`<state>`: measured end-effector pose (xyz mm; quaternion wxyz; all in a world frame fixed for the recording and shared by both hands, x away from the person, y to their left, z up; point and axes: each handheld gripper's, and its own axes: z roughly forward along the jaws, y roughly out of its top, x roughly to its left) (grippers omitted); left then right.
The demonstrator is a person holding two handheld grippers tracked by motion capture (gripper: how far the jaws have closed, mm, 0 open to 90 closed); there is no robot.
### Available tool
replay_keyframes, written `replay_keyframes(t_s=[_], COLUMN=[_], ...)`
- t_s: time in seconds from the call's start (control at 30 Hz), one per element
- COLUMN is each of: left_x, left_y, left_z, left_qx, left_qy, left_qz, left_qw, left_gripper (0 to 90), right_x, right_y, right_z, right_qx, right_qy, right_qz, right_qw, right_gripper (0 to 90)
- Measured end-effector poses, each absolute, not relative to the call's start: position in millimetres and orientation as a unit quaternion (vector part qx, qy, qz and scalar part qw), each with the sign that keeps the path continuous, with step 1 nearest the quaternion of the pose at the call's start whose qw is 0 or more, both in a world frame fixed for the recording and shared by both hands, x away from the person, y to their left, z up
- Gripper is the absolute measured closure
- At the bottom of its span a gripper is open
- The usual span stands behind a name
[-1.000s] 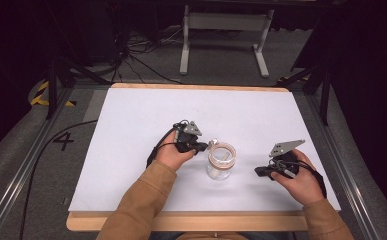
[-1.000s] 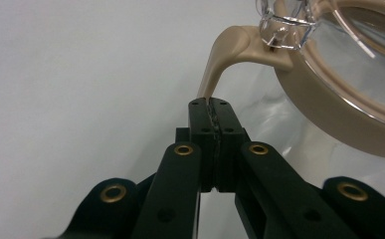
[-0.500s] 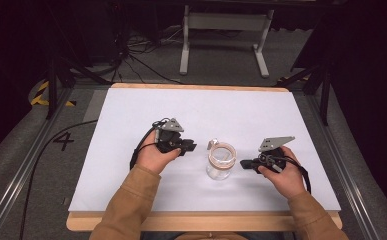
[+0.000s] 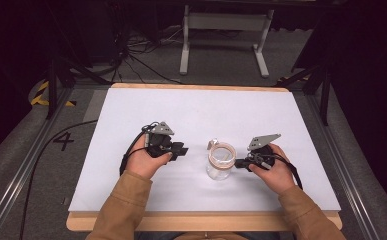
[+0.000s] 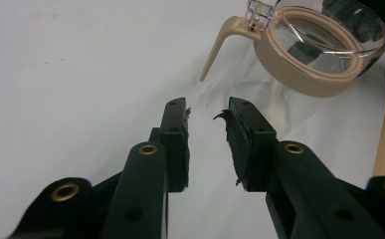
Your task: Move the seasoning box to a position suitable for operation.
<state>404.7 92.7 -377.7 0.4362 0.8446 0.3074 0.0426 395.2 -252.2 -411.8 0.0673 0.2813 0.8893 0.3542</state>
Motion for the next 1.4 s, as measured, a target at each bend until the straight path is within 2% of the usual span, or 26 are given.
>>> replay_keyframes(t_s=[0.8,1.1,1.4], left_x=[411.6,412.1,418.0], left_y=[86.8,86.9,81.9], left_z=[-380.0,-375.3,-364.6], left_qx=[0.848,0.846,0.829], left_qy=[0.297,0.293,0.284], left_qz=[0.037,0.036,0.041], left_qw=[0.437,0.445,0.480], left_gripper=[69.9,68.7,68.3], right_x=[372.2,370.5,367.6], right_y=[-224.3,-231.5,-252.8], right_z=[-406.2,-402.8,-397.0], right_qx=[0.232,0.236,0.260], right_qy=[0.912,0.907,0.895], right_qz=[0.333,0.344,0.356], right_qw=[0.061,0.059,0.071], right_gripper=[90.0,90.0,90.0])
